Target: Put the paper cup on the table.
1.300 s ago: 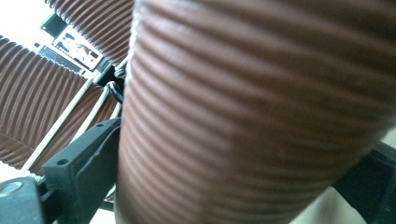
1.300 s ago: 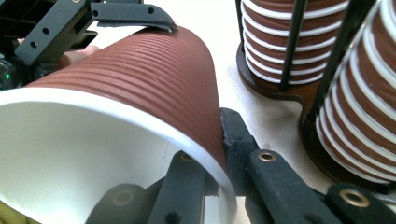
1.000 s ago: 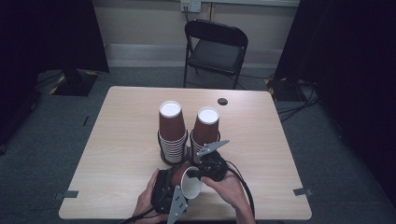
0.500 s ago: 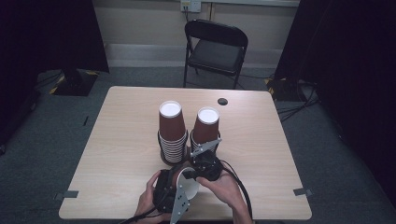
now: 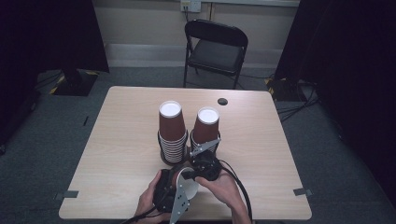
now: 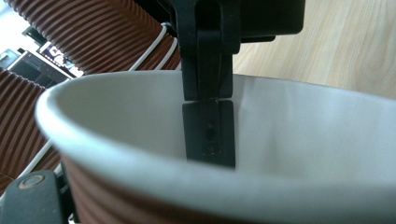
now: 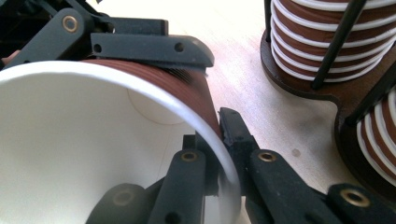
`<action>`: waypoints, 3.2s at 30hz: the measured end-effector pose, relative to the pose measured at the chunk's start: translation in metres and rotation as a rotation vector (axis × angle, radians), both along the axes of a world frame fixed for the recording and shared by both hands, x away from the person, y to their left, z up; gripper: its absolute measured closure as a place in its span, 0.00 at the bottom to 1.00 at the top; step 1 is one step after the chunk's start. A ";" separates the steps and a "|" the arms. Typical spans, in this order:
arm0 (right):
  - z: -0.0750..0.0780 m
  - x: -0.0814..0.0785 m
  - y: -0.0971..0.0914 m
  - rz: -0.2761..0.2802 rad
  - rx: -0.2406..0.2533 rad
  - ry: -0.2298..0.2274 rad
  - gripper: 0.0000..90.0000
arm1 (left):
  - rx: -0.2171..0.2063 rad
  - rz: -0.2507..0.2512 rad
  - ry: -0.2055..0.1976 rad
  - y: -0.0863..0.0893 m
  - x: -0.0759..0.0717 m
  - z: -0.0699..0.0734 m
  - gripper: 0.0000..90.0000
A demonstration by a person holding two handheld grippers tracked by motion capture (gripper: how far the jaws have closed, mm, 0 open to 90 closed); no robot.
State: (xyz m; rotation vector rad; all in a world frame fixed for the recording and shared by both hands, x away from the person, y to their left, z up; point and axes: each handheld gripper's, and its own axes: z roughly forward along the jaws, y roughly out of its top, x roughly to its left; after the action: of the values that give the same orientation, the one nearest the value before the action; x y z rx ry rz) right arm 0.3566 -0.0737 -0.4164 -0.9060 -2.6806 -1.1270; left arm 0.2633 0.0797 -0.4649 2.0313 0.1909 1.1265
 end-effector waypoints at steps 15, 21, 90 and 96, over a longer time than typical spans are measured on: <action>0.004 -0.003 -0.008 -0.043 0.082 -0.037 0.77 | -0.101 0.000 0.079 0.015 0.008 -0.002 0.13; 0.001 -0.006 -0.014 -0.071 0.140 -0.104 0.65 | -0.173 0.022 0.131 0.020 0.014 0.001 0.13; -0.067 -0.040 -0.132 -0.593 0.300 -0.521 0.18 | -0.740 0.340 0.314 0.141 0.114 0.023 0.12; -0.073 -0.039 -0.128 -0.643 0.256 -0.546 0.18 | -0.742 0.371 0.327 0.142 0.130 0.017 0.12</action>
State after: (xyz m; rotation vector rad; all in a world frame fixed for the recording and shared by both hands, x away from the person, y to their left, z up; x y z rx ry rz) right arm 0.3175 -0.2019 -0.4890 -1.6763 -2.5587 -2.0508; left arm 0.3934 0.2221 -0.4482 1.5082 1.0246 0.7520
